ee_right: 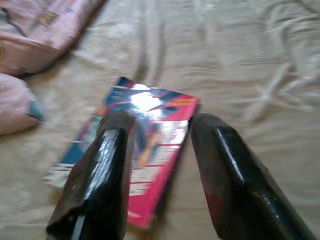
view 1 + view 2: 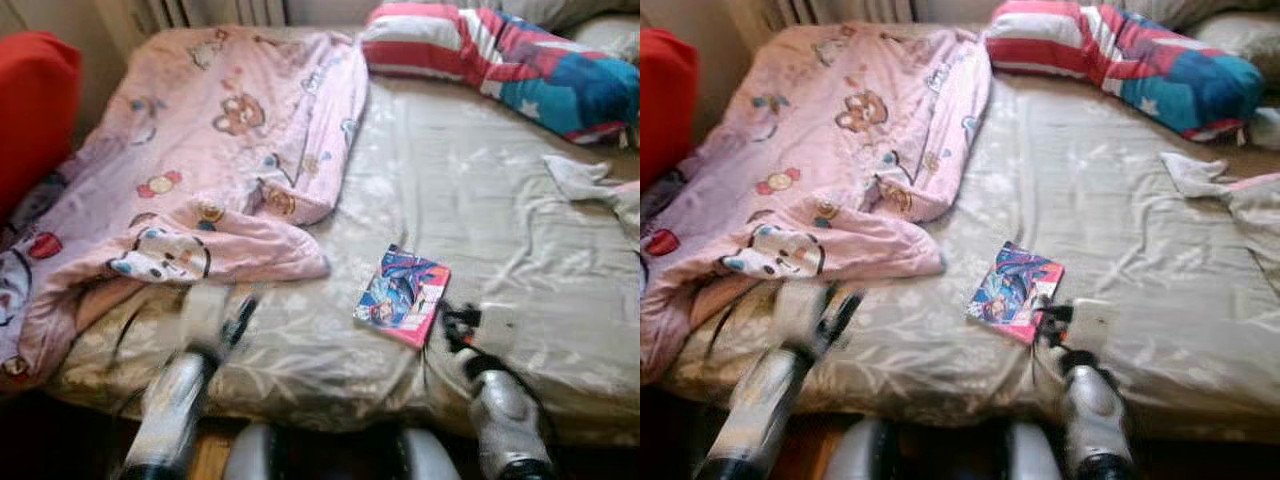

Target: Clean up the room

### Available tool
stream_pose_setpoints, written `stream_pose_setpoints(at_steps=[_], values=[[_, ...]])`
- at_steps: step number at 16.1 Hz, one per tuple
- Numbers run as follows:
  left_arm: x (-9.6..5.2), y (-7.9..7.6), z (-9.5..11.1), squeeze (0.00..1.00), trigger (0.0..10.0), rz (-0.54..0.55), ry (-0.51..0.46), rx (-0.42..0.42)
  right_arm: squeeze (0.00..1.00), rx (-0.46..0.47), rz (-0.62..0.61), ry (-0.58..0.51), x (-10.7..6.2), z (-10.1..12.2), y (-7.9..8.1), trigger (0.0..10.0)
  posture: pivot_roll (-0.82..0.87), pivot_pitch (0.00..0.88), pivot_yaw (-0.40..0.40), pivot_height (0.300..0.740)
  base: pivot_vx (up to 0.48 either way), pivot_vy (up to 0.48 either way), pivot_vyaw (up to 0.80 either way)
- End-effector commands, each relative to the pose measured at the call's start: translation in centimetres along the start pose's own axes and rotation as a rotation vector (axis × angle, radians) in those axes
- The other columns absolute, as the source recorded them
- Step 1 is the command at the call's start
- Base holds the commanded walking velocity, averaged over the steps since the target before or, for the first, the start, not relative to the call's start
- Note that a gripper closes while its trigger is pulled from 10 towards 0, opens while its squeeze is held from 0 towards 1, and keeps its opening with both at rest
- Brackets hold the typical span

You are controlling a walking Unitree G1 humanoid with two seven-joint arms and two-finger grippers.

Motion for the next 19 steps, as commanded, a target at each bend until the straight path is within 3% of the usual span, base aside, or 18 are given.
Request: stream_pose_setpoints(at_steps=[1, 11, 15, 19], values=[[-0.35, 0.91, -0.25, 0.0, 10.0, 0.035, 0.006, 0.001, 0.0, 0.0, 0.004, 0.01, -0.08, -0.36, 0.34, 10.0, 0.05, 0.201, 0.038, 0.644, 0.0, 0.0, 0.0], [-0.32, 1.59, -0.06, 0.0, 10.0, 0.092, -0.007, -0.004, 0.0, -0.018, -0.004, 0.016, 0.5, -0.01, -0.09, 10.0, 0.05, 0.199, 0.015, 0.644, 0.0, 0.0, 0.0], [-0.28, 1.64, 0.17, 0.0, 10.0, 0.094, -0.014, 0.002, 0.0, -0.027, -0.014, 0.021, 0.56, -0.05, -0.1, 10.0, 0.06, 0.206, 0.019, 0.6, 0.0, 0.0, 0.0], [-0.26, 1.68, 0.47, 0.0, 10.0, 0.087, -0.018, 0.009, 0.0, -0.014, -0.03, 0.022, 0.74, -0.08, 0.12, 10.0, 0.07, 0.224, 0.029, 0.6, 0.0, 0.0, 0.0]])
Point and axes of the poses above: a point about 5 cm out from each wrist's last joint towards the gripper, its own x axis pointing out of the wrist towards the gripper, its own z axis along the axis of the wrist's last joint, y = z × x, the point moved 4 cm from there along x, pointing out of the wrist towards the gripper, and after that the axes turned 1 degree about -x, right-handed, at the moved point
